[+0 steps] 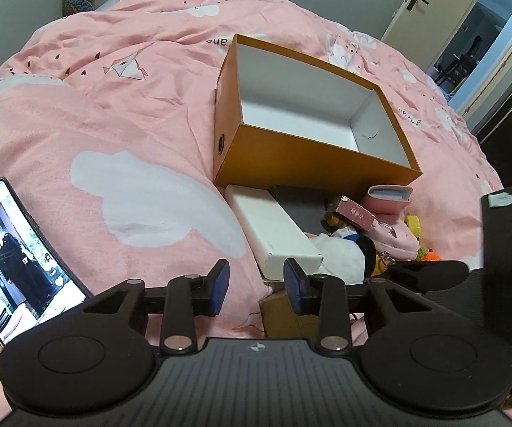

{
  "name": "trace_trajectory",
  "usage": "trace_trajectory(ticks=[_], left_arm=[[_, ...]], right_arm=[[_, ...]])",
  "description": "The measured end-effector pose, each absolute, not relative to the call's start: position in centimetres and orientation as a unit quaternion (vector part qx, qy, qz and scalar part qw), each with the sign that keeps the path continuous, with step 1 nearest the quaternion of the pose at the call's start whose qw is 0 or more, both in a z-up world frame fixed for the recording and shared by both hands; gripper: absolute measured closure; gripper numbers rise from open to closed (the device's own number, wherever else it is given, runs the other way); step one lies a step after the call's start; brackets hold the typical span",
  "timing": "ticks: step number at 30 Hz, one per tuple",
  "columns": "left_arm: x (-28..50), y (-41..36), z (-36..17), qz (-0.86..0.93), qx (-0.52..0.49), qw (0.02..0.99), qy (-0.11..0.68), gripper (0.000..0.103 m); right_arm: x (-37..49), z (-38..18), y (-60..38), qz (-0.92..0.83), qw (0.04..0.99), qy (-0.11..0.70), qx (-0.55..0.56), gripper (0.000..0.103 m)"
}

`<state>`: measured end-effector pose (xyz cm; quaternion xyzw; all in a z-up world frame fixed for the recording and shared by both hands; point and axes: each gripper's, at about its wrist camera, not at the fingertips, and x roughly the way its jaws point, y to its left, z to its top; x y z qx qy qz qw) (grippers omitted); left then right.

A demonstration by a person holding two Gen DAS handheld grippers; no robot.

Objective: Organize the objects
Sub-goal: 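Reach the right gripper to the small gold box and grasp it, then lift the gold box with the right gripper while the left gripper grasps the white box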

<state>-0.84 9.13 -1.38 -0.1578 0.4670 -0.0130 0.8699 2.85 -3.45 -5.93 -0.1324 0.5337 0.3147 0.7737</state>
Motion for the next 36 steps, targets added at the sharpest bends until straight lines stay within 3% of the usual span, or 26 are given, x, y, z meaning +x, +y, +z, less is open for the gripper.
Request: trace_trajectory(ticks=[7, 10, 19, 28, 31, 36], left_arm=[[-0.8, 9.0, -1.5, -0.012, -0.157, 0.870, 0.468, 0.062], [-0.9, 8.7, -1.4, -0.015, -0.152, 0.871, 0.468, 0.062], [-1.1, 7.9, -1.3, -0.029, -0.141, 0.872, 0.468, 0.062], [-0.8, 6.0, -2.4, -0.069, -0.123, 0.862, 0.488, 0.062], [-0.5, 4.9, -3.4, -0.078, -0.113, 0.851, 0.506, 0.076], [-0.4, 5.0, -4.1, -0.069, -0.108, 0.850, 0.511, 0.080]], right_arm=[[2.9, -6.7, -2.8, 0.314, 0.773, 0.532, -0.143, 0.020], [2.6, -6.2, -3.5, 0.305, 0.781, 0.526, -0.139, 0.031], [2.3, -3.8, -7.8, 0.311, 0.793, 0.523, -0.034, 0.053], [2.6, -3.1, -12.4, 0.303, 0.793, 0.524, 0.069, 0.057], [2.6, -3.5, -12.5, 0.305, 0.789, 0.528, 0.069, 0.057], [2.9, -4.3, -11.9, 0.316, 0.783, 0.533, 0.051, 0.055]])
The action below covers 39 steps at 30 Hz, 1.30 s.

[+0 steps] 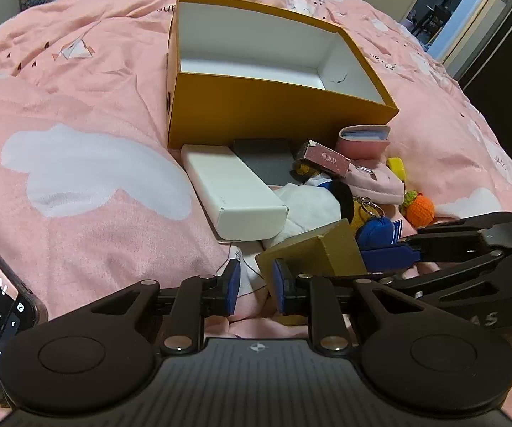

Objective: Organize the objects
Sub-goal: 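Lift the gold box with the right gripper while the left gripper grasps the white box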

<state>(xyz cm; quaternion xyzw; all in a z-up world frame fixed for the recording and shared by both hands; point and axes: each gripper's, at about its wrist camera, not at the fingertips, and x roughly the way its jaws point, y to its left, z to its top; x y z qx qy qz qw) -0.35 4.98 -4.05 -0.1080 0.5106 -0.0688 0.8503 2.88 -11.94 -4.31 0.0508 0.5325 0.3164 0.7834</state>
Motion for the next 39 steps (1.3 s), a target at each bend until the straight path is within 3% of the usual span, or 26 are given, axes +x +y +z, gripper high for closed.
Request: trace_trajectory(ticks=[3, 7, 18, 24, 30, 39], left_arm=[[-0.3, 5.3, -4.3, -0.068, -0.115, 0.847, 0.514, 0.090], [-0.2, 5.6, -4.5, -0.066, -0.120, 0.846, 0.515, 0.091], [2.3, 7.0, -1.0, -0.056, -0.132, 0.884, 0.445, 0.066], [6.9, 10.4, -2.3, -0.021, -0.204, 0.855, 0.477, 0.051], [8.8, 11.1, -7.4, 0.003, -0.260, 0.807, 0.530, 0.050], [11.1, 10.7, -10.5, 0.019, -0.280, 0.780, 0.559, 0.052]], right_arm=[[3.3, -4.8, -11.4, 0.322, 0.780, 0.535, 0.040, 0.053], [3.6, -5.0, -11.0, 0.327, 0.780, 0.533, 0.040, 0.055], [4.5, 0.3, -13.8, 0.320, 0.826, 0.462, 0.040, 0.055], [8.5, 0.2, -14.2, 0.285, 0.841, 0.459, 0.041, 0.055], [11.1, -2.3, -13.9, 0.278, 0.830, 0.479, 0.063, 0.055], [12.4, -4.3, -14.6, 0.276, 0.818, 0.498, 0.084, 0.055]])
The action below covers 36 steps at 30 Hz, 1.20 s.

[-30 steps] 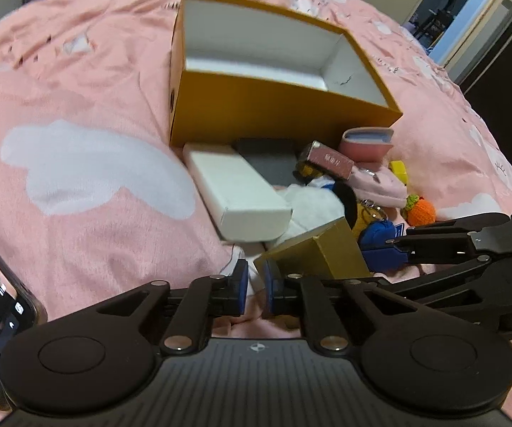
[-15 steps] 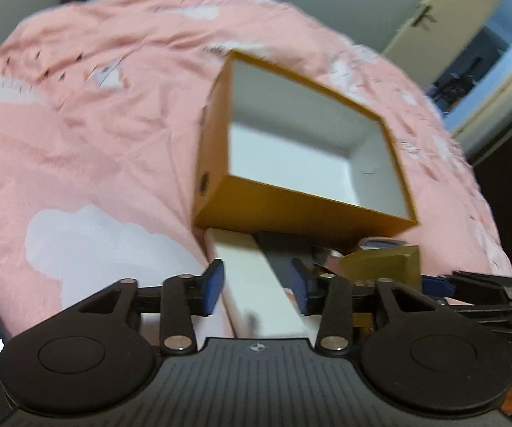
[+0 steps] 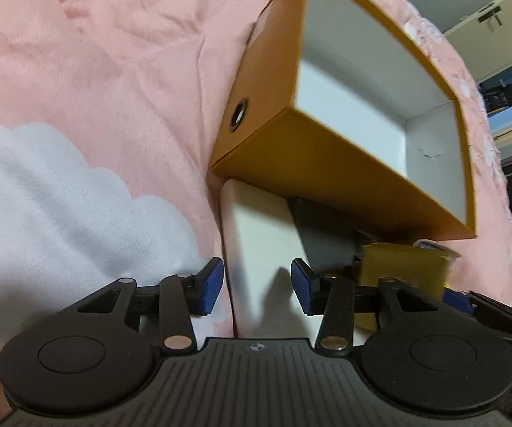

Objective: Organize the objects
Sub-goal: 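Lift the gold box with the right gripper while the left gripper grasps the white box, then lift the white box with the left gripper and carry it over the orange box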

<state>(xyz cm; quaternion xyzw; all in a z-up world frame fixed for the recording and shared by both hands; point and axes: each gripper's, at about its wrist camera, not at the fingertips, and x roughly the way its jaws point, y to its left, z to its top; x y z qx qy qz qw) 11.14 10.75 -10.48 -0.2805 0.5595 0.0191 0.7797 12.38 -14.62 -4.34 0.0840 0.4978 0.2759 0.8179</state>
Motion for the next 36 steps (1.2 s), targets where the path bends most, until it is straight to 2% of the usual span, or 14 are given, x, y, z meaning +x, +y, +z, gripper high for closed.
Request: trace_trajectory(ticks=[4, 12, 16, 19, 24, 26, 31, 36], left_arm=[[11.5, 10.6, -11.2, 0.019, -0.285, 0.779, 0.558, 0.051], [12.2, 10.2, -12.5, 0.025, -0.294, 0.779, 0.553, 0.040], [12.5, 9.9, -12.7, 0.021, -0.292, 0.782, 0.550, 0.040], [11.9, 10.0, -12.1, 0.017, -0.291, 0.789, 0.540, 0.046], [10.2, 10.0, -10.1, 0.025, -0.285, 0.809, 0.514, 0.066], [9.4, 10.2, -9.1, 0.022, -0.291, 0.813, 0.504, 0.071], [8.5, 9.9, -7.6, 0.008, -0.294, 0.818, 0.495, 0.074], [9.1, 11.2, -9.5, 0.027, -0.327, 0.791, 0.516, 0.072]], right_arm=[[12.8, -4.8, -14.8, 0.273, 0.816, 0.502, 0.086, 0.055], [13.4, -5.6, -15.1, 0.274, 0.808, 0.510, 0.105, 0.055], [13.3, -5.6, -15.1, 0.269, 0.810, 0.511, 0.107, 0.055], [12.7, -5.2, -15.1, 0.266, 0.815, 0.506, 0.099, 0.055], [12.0, -4.8, -15.3, 0.262, 0.820, 0.499, 0.098, 0.055], [11.8, -4.7, -15.5, 0.264, 0.820, 0.497, 0.102, 0.055], [11.1, -4.2, -15.7, 0.273, 0.821, 0.490, 0.106, 0.055], [10.8, -4.4, -15.6, 0.268, 0.821, 0.492, 0.107, 0.055]])
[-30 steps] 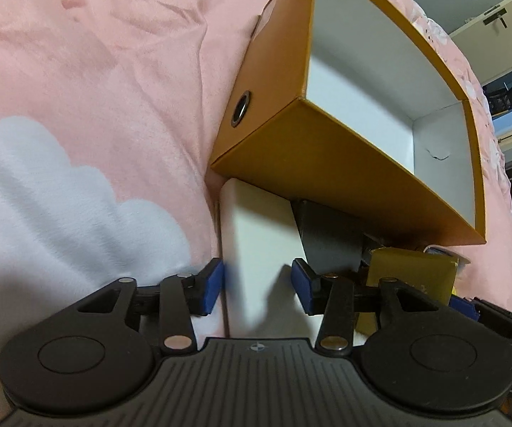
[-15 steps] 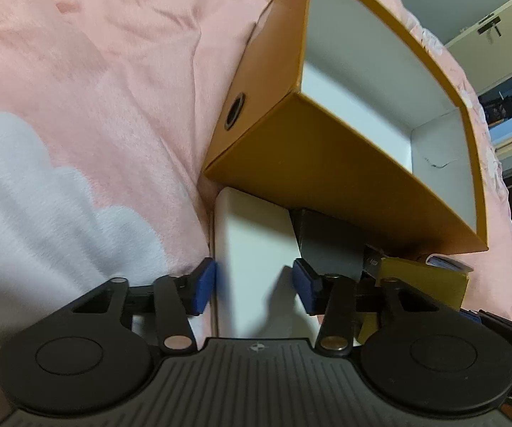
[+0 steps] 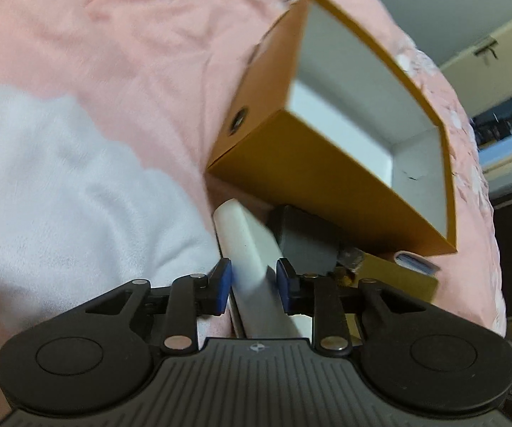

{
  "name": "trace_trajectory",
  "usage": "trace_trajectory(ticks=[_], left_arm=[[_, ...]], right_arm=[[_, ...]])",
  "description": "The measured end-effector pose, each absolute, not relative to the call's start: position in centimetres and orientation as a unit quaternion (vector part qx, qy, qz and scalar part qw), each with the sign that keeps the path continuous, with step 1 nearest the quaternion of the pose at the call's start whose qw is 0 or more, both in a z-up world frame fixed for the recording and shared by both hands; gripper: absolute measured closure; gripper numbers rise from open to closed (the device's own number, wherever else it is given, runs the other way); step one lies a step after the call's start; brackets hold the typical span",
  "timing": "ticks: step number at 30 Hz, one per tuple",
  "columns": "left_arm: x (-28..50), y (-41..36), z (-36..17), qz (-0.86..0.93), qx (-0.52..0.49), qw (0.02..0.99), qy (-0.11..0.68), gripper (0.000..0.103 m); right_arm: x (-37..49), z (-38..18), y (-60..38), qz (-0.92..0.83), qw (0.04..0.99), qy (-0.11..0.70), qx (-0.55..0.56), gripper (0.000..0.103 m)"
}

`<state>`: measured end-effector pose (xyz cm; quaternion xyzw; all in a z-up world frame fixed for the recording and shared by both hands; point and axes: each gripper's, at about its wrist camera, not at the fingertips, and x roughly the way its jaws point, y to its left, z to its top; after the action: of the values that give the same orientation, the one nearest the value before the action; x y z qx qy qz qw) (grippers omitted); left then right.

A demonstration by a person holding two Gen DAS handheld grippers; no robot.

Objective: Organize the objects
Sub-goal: 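Lift the white box with the left gripper and carry it over the orange box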

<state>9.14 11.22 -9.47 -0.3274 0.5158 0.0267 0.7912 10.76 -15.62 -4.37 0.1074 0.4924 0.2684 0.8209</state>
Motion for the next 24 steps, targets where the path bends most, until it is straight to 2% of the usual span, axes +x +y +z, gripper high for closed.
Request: trace_trajectory(ticks=[5, 8, 14, 24], left_arm=[[9.8, 11.3, -10.3, 0.044, -0.339, 0.777, 0.528, 0.069], [9.7, 11.4, -10.7, 0.046, -0.333, 0.775, 0.535, 0.064], [11.7, 10.3, -9.6, -0.004, -0.222, 0.765, 0.605, 0.058], [14.3, 9.6, -8.9, -0.063, -0.142, 0.708, 0.689, 0.047]], right_arm=[[10.5, -4.5, -15.7, 0.268, 0.822, 0.490, 0.110, 0.055], [10.5, -4.5, -15.6, 0.270, 0.822, 0.490, 0.108, 0.055], [10.5, -4.5, -15.8, 0.272, 0.820, 0.492, 0.109, 0.055], [10.7, -4.8, -16.0, 0.274, 0.816, 0.494, 0.118, 0.055]])
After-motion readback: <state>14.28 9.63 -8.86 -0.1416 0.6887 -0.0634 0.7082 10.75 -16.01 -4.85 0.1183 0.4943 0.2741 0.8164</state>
